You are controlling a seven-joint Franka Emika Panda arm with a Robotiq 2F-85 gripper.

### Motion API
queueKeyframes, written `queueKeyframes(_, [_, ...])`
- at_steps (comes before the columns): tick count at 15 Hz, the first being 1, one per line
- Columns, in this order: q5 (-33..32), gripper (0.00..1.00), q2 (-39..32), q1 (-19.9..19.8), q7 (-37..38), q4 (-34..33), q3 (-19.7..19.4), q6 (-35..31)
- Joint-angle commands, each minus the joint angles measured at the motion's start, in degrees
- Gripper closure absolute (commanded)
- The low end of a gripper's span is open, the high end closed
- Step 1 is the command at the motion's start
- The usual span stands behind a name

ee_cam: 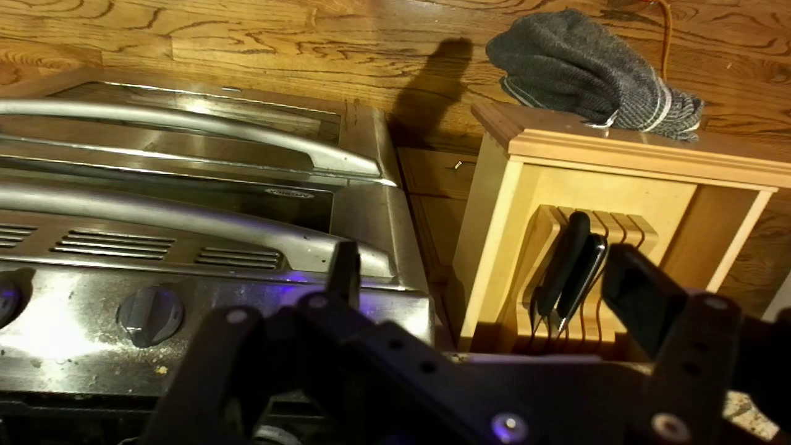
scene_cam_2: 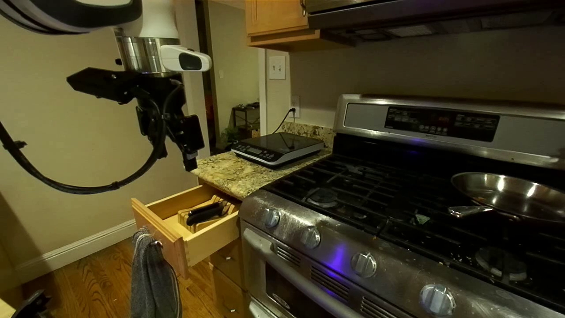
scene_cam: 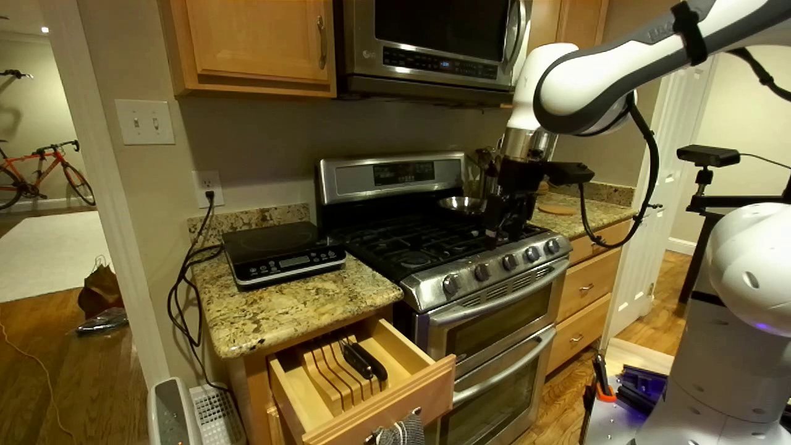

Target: Close the drawer on the left

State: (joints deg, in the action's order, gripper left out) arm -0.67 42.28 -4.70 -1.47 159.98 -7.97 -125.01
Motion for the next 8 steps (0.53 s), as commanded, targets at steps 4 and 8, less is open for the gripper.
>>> queueKeyframes(4, [1.5,0.0,-1.42,3.98,1.59,-0.13,6.13,-0.79])
queueKeyframes(8, [1.49,0.0,-2.3,7.36,2.96,-0.2,11.07,-1.26])
